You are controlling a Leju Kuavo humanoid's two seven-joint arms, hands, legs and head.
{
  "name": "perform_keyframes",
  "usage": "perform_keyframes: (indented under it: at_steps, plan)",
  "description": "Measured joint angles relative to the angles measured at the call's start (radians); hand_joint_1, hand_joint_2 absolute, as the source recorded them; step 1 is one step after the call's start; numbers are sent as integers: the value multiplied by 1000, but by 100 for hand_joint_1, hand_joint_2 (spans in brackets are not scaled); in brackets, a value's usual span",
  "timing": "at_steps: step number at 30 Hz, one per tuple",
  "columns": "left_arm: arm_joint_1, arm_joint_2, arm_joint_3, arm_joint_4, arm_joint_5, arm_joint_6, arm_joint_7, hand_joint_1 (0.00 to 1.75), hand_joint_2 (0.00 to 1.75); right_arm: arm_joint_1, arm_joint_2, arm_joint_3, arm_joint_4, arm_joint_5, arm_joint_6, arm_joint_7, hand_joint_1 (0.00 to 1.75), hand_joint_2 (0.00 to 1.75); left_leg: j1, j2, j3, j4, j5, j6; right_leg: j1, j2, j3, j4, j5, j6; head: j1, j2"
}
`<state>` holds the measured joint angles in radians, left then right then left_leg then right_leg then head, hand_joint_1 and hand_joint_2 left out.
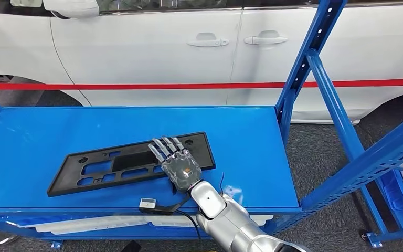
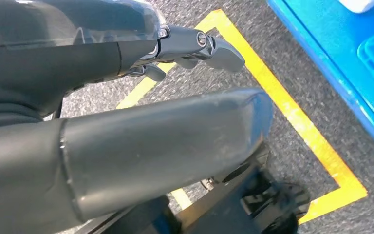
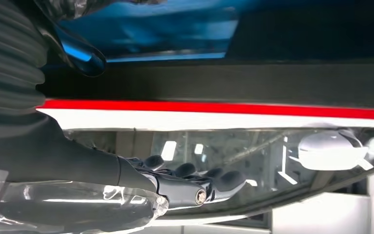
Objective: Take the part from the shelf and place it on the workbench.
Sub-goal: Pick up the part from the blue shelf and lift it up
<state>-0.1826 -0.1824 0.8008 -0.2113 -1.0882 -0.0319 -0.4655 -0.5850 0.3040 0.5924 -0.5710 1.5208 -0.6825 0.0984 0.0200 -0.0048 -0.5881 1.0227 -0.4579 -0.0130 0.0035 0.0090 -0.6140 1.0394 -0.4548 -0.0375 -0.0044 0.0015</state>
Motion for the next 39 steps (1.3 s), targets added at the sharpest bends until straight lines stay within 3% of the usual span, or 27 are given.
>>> perform_keyframes:
  at_steps: [2, 3, 5, 6, 7, 9, 10, 11, 12, 14, 15, 17, 19, 21, 23, 24, 25, 26, 29, 31, 34, 35, 37, 39]
  plan:
    - [1, 0, -1, 0, 1, 1, 0, 0, 0, -2, 0, 0, 2, 3, 0, 4, 0, 175, -2, -2, 3, -6, 0, 11, 1, 0, 0, -2, 2, 10, 0, 0]
    - [2, 0, -1, 0, 1, 1, -1, 0, 0, -3, 0, 0, 3, 5, 0, 8, 14, 175, 0, -1, 5, -11, 3, 18, 0, 0, 1, -1, 0, 16, 0, 0]
    - [1, 0, -4, 0, 2, 2, -1, 0, 0, -5, 0, 0, 5, 8, 0, 14, 102, 175, 6, 2, 10, -22, 10, 32, 0, -1, -13, 35, -28, 26, 0, 0]
    - [0, 0, -5, 0, 2, 3, -1, 0, 0, -6, -1, 0, 6, 7, 0, 14, 145, 175, 7, 3, 11, -24, 12, 36, -3, -2, -34, 83, -57, 30, 0, 0]
    - [0, 0, -6, 0, 2, 4, -1, 0, 0, -6, -2, 0, 9, 5, 0, 12, 175, 175, 7, 3, 11, -25, 13, 38, -5, -3, -65, 147, -89, 34, 0, 0]
    - [1, 0, -7, 0, 2, 6, -1, 0, 0, -4, -6, 0, 14, -2, 0, 7, 175, 175, 6, 4, 10, -24, 13, 37, -10, -3, -118, 255, -127, 39, 0, 0]
    - [2, 0, -8, 0, 2, 7, -1, 0, 0, -3, -8, 0, 17, -5, 0, 5, 175, 175, 6, 3, 11, -23, 12, 37, -12, -3, -124, 263, -117, 40, 0, 0]
    - [2, 0, -8, 0, 3, 7, -1, 0, 0, -3, -10, 0, 18, -7, 0, 2, 175, 175, 6, 2, 12, -23, 11, 36, -14, -4, -113, 236, -92, 40, 0, 0]
    - [2, 0, -10, 0, 3, 8, -1, 0, 0, -4, -11, 0, 18, -8, 0, 0, 175, 175, 7, 2, 14, -21, 9, 34, -16, -4, -82, 172, -53, 39, 0, 0]
    - [1, 0, -14, 0, 4, 9, -1, 0, 0, -6, -11, 0, 18, -9, 0, -4, 175, 175, 6, 0, 16, -18, 3, 26, -14, -4, -23, 47, -5, 33, 0, 0]
    - [1, 0, -16, 0, 4, 9, -1, 0, 0, -7, -11, 0, 18, -9, 0, -5, 175, 175, 4, 0, 17, -17, 1, 20, -12, -3, -5, 8, 5, 30, 0, 0]
    - [0, 0, -17, 0, 5, 10, -1, 0, 0, -7, -12, 0, 18, -10, 0, -5, 175, 175, 4, 0, 17, -20, 1, 6, -5, -1, -3, -3, 3, 21, 0, 0]
    - [0, 0, -18, 0, 5, 11, -1, 0, 0, -7, -13, 0, 17, -10, 0, -6, 175, 175, 6, 1, 17, -16, -8, -5, -9, 0, 2, -10, 5, 9, 0, 0]
    - [-1, 0, -20, 0, 6, 12, -2, 0, 0, -7, -12, 0, 15, -11, 0, -8, 175, 175, 8, 1, -12, 49, -50, -13, -14, -3, 8, -19, 9, -3, 0, 0]
    - [0, 0, -21, 0, 7, 12, -3, 0, 0, -5, -13, 0, 15, -11, 0, -10, 175, 175, 8, 1, -73, 181, -110, -17, -10, -5, 8, -18, 7, -10, 0, 0]
    - [1, 0, -21, 0, 8, 12, -3, 0, 0, -3, -13, 0, 15, -11, 0, -10, 175, 175, 8, 1, -100, 235, -127, -18, -8, -5, 8, -17, 6, -12, 0, 0]
    - [3, 0, -22, 0, 8, 12, -3, 0, 0, -1, -14, 0, 15, -11, 0, -10, 175, 175, 8, 1, -113, 259, -125, -17, -6, -4, 8, -15, 5, -13, 0, 0]
    - [3, 0, -22, 0, 8, 12, -3, 0, 0, 0, -14, 0, 14, -11, 0, -10, 175, 175, 7, 1, -107, 242, -103, -15, -5, -3, 9, -13, 3, -13, 0, 0]
    - [0, 1, -23, 0, 8, 13, -4, 0, 0, 1, -14, 0, 11, -11, 0, -11, 175, 175, 3, 2, -23, 54, -10, 0, -1, 0, 10, -7, -2, -8, 0, 0]
    - [-1, 2, -23, 0, 8, 13, -4, 0, 0, 2, -14, 0, 8, -11, 0, -11, 175, 175, -3, 1, 4, -8, 3, 10, 0, 1, 6, -5, -2, 0, 0, 0]
    - [2, 1, -23, 0, 10, 14, -5, 0, 0, 6, -16, -4, 0, -17, 0, -14, 175, 175, -2, 1, 9, -20, 9, 22, 0, 1, 5, -4, -3, 17, 0, 0]
    - [2, 1, -23, 0, 10, 14, -6, 0, 0, 8, -18, -7, -4, -22, 0, -18, 175, 175, 1, 2, 11, -25, 12, 28, -1, 0, -1, 11, -15, 22, 0, 0]
    - [1, 1, -24, 0, 12, 14, -6, 0, 0, 13, -21, -19, -13, -35, 0, -33, 175, 175, 4, 4, 14, -32, 17, 37, -4, -1, -39, 98, -67, 31, 0, 0]
    - [2, 1, -24, 0, 14, 14, -6, 0, 0, 26, -26, -35, -26, -60, 0, -60, 175, 175, 5, 4, 13, -32, 17, 40, -10, -2, -99, 220, -120, 38, 0, 0]
